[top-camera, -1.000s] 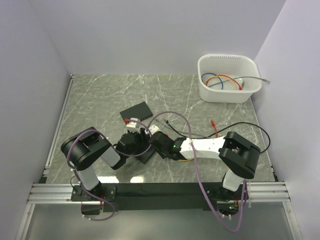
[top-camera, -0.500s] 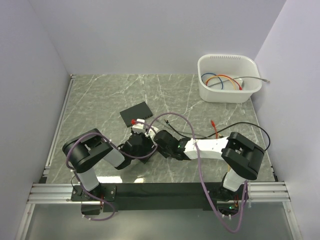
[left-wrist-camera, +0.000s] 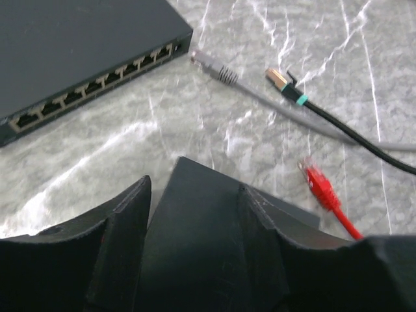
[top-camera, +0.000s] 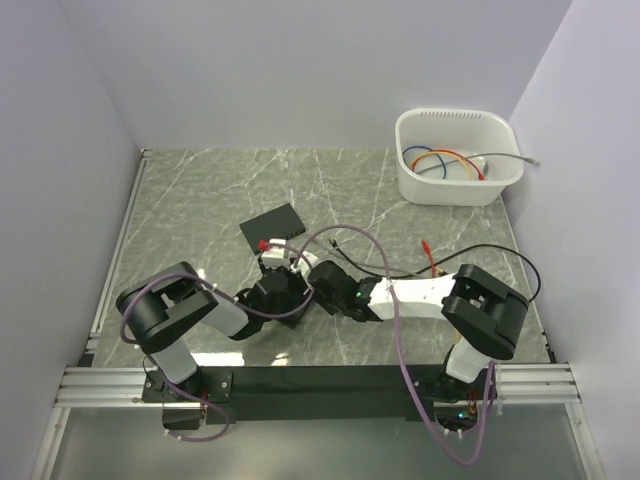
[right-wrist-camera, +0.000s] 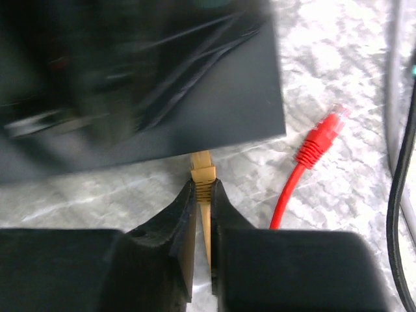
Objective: Insert the plug into the switch port
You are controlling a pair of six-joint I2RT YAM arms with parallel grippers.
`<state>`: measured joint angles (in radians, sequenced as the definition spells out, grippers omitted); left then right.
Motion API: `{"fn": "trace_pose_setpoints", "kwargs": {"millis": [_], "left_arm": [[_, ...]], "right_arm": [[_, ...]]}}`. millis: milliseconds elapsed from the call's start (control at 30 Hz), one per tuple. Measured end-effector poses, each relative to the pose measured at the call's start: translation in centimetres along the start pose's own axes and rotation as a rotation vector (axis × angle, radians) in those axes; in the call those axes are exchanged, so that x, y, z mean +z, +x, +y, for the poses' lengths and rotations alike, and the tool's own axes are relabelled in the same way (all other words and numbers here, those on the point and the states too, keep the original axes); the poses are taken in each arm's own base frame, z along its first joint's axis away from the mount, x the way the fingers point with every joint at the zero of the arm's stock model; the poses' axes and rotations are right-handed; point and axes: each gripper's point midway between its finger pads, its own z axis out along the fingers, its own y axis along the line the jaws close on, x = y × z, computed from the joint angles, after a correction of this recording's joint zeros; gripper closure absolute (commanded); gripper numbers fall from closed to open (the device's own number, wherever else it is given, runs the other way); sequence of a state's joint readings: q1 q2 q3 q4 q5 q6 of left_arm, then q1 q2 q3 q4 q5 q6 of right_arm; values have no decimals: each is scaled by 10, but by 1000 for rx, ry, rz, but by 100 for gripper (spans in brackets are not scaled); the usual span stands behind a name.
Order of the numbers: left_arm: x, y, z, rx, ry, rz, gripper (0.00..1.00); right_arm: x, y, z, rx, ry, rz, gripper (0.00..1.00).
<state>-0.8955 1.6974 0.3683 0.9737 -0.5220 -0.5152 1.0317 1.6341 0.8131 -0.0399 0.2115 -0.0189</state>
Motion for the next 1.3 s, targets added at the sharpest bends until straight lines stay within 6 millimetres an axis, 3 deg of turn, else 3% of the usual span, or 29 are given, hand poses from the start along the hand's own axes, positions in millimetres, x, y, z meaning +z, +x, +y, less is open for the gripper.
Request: {"fn": "trace_pose_setpoints", "kwargs": {"millis": [33,67,167,300,433,633,733,867,1067,1167,1300], "left_arm": [[-2,1,0,-1,-3,7,38],[-6,2,0,-6,-8,14,38],[-19,11,-10,-5,8,52,35],[-32,22,-24,-35,19,111,27],[-39,25,-26,-67,21,174,24],[-48,25,-21,-92,60,306,22],[-47,19,-7,-103,31,346,22],[-48,15,8,-97,-7,382,21],[-60,2,9,-120,0,386,20],[-65,-6,4,-154,30,367,21],[-72,8,4,-180,51,398,24]], "right_arm": [[1,0,-1,10,9,-19,82],[2,1,-3,24,20,-37,72],[3,4,-17,97,92,-100,61],[-2,11,-35,188,161,-146,58],[-10,5,-38,253,174,-203,56],[-46,-65,-21,394,66,-477,44],[-61,-78,-8,423,29,-530,43],[-69,-69,3,474,21,-495,43],[-84,-43,-5,656,57,-414,41],[-82,-24,-3,724,65,-348,41],[-70,6,9,776,48,-243,43]]}}
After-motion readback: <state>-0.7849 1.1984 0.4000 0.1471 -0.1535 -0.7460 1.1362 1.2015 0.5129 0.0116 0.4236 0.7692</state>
